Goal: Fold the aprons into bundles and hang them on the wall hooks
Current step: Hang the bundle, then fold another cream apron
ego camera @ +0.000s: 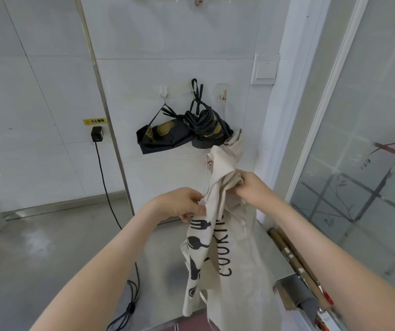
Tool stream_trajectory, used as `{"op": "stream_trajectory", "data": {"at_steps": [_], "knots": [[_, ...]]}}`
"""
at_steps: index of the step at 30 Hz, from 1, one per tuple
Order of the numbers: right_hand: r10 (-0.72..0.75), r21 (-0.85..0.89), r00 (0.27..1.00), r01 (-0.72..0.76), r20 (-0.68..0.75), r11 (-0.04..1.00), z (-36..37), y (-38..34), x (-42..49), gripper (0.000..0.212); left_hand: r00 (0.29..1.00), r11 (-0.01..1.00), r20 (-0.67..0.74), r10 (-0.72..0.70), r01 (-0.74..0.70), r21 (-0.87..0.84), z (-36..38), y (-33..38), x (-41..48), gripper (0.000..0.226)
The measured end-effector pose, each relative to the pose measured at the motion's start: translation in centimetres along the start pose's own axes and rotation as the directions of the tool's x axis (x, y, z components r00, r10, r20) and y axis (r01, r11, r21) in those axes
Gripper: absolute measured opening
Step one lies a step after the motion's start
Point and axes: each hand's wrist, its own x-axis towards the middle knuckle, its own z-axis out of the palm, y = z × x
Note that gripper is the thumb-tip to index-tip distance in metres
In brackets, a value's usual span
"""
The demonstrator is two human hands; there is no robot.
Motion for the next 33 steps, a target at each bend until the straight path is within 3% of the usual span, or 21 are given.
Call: {"op": "stream_trajectory", "data": {"at_steps": [4,6,8,9,13,18,23,28,29,31,33], "knots": [[0.061,-0.017,0.998,-0.061,0.013,0.998,-0.1,1.0,0.0,0.018,0.997,1.000,-0.079,0.017,-0.019,-0.022,0.7,-0.6,0.2,0.004],[0.087,-0.042,0.996,-0.086,0.022,0.995,-0.5,2.0,-0.1,0.015,0.990,0.999,-0.143,0.018,-0.022,-0.028,0.5,-0.9,0.4,0.018],[0.125,-0.047,0.992,-0.125,0.003,0.991,-0.8,3.1,0.1,0.012,0.978,0.998,-0.207,0.015,-0.028,-0.062,0.4,-1.1,0.3,0.016],[0.146,-0.037,0.989,-0.146,-0.009,0.989,-1.0,3.3,0.0,0.011,0.968,0.997,-0.252,0.012,-0.030,-0.066,0.2,-1.3,0.3,0.007],[0.234,-0.025,0.965,-0.239,-0.118,0.971,-1.7,4.8,0.6,0.015,0.903,1.000,-0.430,0.016,-0.018,-0.002,-0.7,-2.0,0.2,0.008],[0.224,0.053,0.944,-0.217,-0.242,0.975,-2.2,4.9,1.3,0.026,0.822,0.998,-0.569,0.002,-0.038,-0.051,-1.5,-2.5,0.3,0.028],[0.114,0.103,0.945,-0.086,-0.308,0.991,-1.6,3.2,2.3,0.034,0.680,0.998,-0.732,0.039,-0.057,0.000,-1.9,-2.0,0.3,0.023],[-0.120,0.199,0.881,0.233,-0.457,0.952,-1.7,1.3,2.4,0.033,0.358,0.955,-0.896,0.264,-0.229,0.190,-2.3,-0.8,-0.7,0.024],[-0.151,0.210,0.859,0.284,-0.488,0.935,-1.7,1.1,2.4,0.033,0.324,0.940,-0.893,0.312,-0.244,0.240,-2.3,-0.7,-0.9,0.022],[-0.167,0.228,0.832,0.329,-0.529,0.916,-1.8,1.8,2.3,0.033,0.362,0.917,-0.852,0.378,-0.272,0.291,-2.3,-0.8,-1.1,0.020],[-0.136,0.210,0.851,0.275,-0.507,0.938,-2.0,3.3,2.2,0.032,0.581,0.934,-0.739,0.341,-0.300,0.195,-2.0,-0.8,-1.3,0.017]]}}
